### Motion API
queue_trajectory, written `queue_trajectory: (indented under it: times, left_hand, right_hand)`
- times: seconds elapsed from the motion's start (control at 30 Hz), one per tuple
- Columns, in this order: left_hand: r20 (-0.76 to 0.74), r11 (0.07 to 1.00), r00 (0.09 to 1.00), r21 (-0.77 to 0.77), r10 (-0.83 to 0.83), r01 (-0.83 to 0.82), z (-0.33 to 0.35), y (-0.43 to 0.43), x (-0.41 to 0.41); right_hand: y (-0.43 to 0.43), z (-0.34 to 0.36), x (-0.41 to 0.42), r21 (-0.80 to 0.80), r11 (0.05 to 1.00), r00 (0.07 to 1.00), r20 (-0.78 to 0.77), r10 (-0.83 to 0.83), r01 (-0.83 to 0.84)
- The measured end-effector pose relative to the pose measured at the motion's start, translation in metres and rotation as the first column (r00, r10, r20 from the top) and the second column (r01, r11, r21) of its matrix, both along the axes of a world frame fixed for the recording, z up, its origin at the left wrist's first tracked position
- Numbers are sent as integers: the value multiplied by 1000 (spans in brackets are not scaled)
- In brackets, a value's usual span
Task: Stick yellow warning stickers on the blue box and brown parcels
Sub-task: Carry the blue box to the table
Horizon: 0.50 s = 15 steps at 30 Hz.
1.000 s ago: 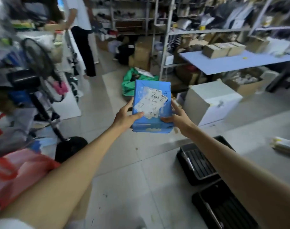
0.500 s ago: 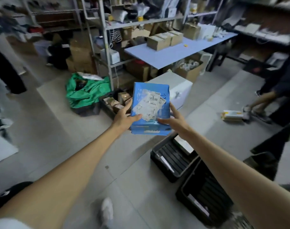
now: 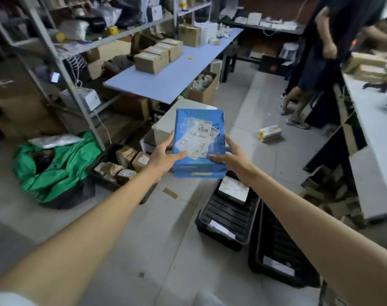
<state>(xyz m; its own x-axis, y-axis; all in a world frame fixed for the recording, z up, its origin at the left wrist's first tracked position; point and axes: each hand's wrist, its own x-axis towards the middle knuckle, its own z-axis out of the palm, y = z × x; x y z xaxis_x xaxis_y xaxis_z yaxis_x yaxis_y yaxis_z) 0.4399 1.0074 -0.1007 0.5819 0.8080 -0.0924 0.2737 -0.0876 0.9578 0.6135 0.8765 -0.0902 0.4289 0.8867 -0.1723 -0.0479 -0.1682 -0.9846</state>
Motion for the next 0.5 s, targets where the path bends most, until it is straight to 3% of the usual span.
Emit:
queue_trajectory:
  times: [0.5]
  left_hand:
    - [7,986,986,-33,-165,165,-30,229,158]
  right_hand:
    - [203,-32,130,-16,985,985,-27,-171,171]
